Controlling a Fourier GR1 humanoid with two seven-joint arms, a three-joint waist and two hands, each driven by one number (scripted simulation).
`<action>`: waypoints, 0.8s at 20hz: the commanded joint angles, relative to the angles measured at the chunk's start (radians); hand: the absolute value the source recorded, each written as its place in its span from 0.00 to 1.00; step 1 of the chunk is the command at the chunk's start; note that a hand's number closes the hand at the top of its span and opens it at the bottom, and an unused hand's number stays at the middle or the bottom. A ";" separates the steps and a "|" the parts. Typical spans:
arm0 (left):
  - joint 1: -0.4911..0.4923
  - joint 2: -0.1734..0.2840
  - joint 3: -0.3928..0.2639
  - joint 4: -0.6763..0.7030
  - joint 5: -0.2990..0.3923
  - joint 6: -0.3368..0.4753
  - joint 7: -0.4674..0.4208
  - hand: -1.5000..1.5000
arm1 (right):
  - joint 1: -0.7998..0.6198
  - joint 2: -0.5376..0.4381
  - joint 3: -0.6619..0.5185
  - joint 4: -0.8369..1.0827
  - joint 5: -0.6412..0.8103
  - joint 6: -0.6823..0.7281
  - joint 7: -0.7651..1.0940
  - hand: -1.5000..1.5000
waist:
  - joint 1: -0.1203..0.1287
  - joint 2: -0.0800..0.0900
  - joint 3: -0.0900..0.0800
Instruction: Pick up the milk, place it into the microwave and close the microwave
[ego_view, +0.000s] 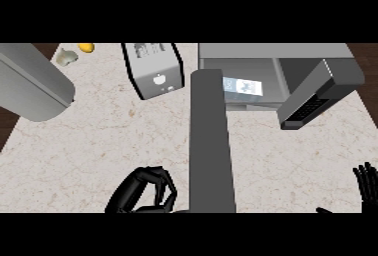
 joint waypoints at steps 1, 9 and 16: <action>-0.143 -0.003 -0.121 0.092 -0.033 0.078 0.080 1.00 | -0.007 -0.018 -0.010 0.069 -0.005 0.083 -0.079 0.00 | -0.005 0.002 0.001; -0.306 -0.003 -0.268 0.330 -0.048 -0.072 0.208 1.00 | 0.056 -0.067 -0.007 -0.018 -0.042 0.141 -0.055 0.00 | -0.034 0.004 0.000; -0.435 -0.003 -0.483 0.492 0.091 0.093 0.131 1.00 | 0.037 -0.086 0.014 -0.073 -0.059 0.178 -0.054 0.00 | -0.039 0.006 -0.001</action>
